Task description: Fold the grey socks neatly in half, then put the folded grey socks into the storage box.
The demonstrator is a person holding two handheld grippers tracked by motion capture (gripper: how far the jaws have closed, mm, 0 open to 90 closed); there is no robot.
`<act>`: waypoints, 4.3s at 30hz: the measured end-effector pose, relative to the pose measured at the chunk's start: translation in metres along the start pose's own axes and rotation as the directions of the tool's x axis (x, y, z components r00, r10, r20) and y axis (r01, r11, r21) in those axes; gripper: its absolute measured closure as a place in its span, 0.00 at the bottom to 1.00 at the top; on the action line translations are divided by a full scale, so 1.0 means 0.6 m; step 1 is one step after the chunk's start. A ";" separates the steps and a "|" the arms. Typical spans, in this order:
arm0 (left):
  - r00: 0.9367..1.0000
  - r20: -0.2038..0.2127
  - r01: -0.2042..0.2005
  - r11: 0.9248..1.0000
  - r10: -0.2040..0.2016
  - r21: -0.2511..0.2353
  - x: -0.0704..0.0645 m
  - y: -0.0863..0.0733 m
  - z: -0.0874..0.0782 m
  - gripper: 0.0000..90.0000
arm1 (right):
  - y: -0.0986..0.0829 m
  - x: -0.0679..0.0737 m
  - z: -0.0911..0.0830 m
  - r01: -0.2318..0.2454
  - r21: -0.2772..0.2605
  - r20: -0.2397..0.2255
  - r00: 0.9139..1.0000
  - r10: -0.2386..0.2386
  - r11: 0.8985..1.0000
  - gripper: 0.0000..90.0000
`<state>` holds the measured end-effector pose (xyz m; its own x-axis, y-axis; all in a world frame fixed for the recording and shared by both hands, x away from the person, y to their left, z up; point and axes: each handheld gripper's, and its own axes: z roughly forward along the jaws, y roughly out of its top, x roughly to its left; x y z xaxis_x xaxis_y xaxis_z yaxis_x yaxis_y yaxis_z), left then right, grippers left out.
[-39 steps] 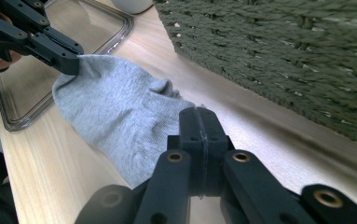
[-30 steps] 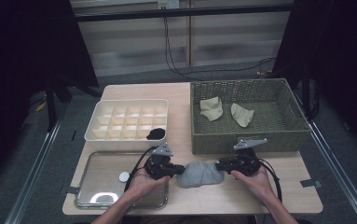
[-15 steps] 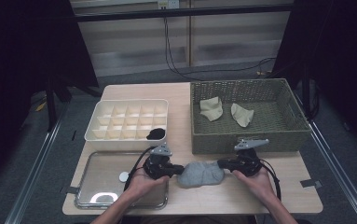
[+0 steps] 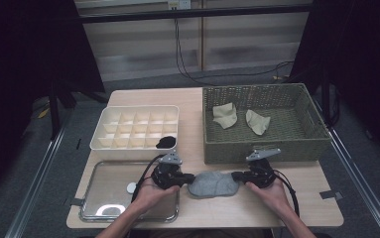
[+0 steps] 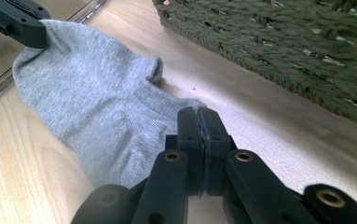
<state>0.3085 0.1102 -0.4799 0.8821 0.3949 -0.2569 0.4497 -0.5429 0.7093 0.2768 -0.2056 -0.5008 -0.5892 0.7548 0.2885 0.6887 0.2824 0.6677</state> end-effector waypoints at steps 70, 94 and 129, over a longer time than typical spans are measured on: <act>0.994 0.077 -0.085 0.995 0.081 0.048 -0.052 0.029 0.100 0.80 | -0.007 0.009 0.000 -0.033 -0.021 -0.046 0.998 0.032 0.999 0.96; 0.995 0.066 -0.080 0.996 0.078 0.031 -0.052 0.037 0.114 0.81 | 0.016 0.018 -0.035 -0.084 -0.116 -0.114 0.991 0.070 0.990 0.96; 0.995 0.041 -0.089 0.996 0.090 -0.018 -0.031 0.027 0.038 0.62 | -0.004 -0.004 -0.083 -0.100 -0.155 -0.069 0.994 0.091 0.983 0.96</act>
<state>0.3029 0.0769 -0.4786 0.9238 0.3138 -0.2191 0.3669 -0.5628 0.7407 0.2553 -0.2374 -0.4689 -0.5519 0.7348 0.3943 0.6705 0.1099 0.7337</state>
